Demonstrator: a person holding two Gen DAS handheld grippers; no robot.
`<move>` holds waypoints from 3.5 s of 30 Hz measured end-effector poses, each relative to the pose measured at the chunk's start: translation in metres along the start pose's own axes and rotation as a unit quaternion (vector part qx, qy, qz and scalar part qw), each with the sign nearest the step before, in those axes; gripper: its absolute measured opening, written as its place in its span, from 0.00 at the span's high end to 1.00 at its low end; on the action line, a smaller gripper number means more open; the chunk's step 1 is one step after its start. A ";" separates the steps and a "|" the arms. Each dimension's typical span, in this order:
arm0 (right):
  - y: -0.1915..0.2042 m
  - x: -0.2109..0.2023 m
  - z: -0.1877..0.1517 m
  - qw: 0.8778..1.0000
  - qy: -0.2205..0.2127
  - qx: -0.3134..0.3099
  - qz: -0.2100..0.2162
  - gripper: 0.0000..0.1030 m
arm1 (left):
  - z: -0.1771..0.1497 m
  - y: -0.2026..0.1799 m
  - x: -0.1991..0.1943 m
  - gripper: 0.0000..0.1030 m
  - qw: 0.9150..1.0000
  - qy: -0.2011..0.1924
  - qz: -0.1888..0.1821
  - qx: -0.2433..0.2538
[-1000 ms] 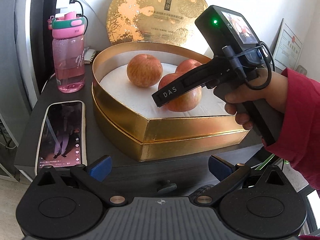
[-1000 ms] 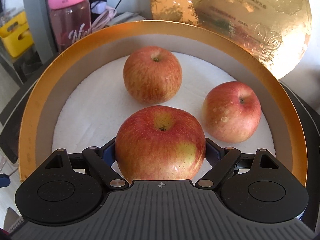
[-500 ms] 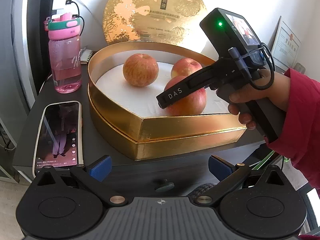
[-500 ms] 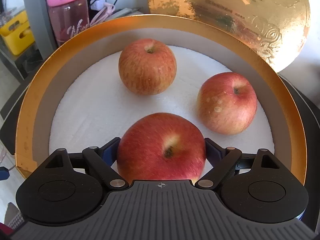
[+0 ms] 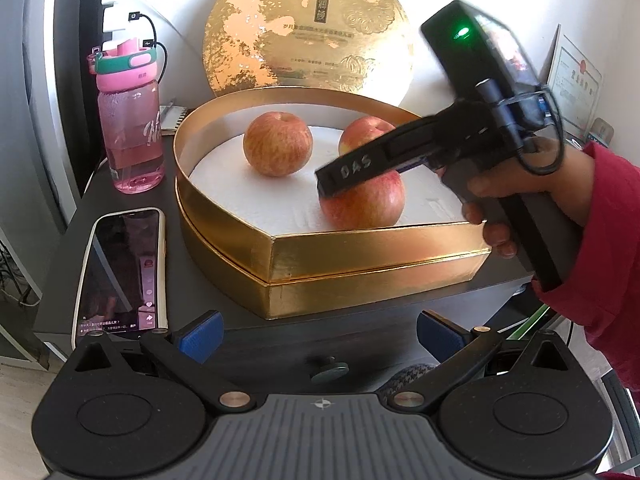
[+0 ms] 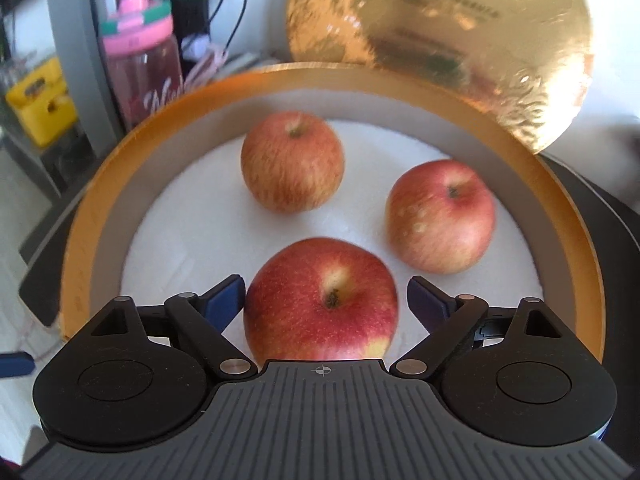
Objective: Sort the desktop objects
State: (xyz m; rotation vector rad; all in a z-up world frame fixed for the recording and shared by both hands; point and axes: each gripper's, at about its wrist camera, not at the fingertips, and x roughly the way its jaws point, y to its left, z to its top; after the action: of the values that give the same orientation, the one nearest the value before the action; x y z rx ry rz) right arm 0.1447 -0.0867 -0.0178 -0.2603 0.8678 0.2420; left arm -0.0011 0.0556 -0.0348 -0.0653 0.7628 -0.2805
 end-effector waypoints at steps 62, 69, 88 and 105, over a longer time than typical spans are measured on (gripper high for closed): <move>-0.059 -0.130 -0.132 0.973 -0.103 0.204 0.015 0.00 | 0.010 -0.075 0.007 0.00 0.997 0.018 0.014 0.074; -0.048 -0.126 -0.123 0.979 -0.094 0.183 0.002 0.00 | 0.008 -0.069 0.007 0.00 0.998 0.016 0.006 0.068; -0.033 -0.117 -0.105 0.980 -0.100 0.174 -0.007 0.00 | 0.009 -0.049 0.009 0.00 0.999 0.011 -0.004 0.053; -0.031 -0.118 -0.104 0.978 -0.110 0.179 -0.004 0.00 | 0.009 -0.043 0.008 0.00 0.999 0.010 -0.005 0.050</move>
State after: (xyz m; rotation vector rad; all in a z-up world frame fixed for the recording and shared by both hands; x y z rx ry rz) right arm 0.0065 -0.1618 0.0131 0.0979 0.6760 0.1009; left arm 0.0008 0.0111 -0.0272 0.0288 0.7677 -0.3290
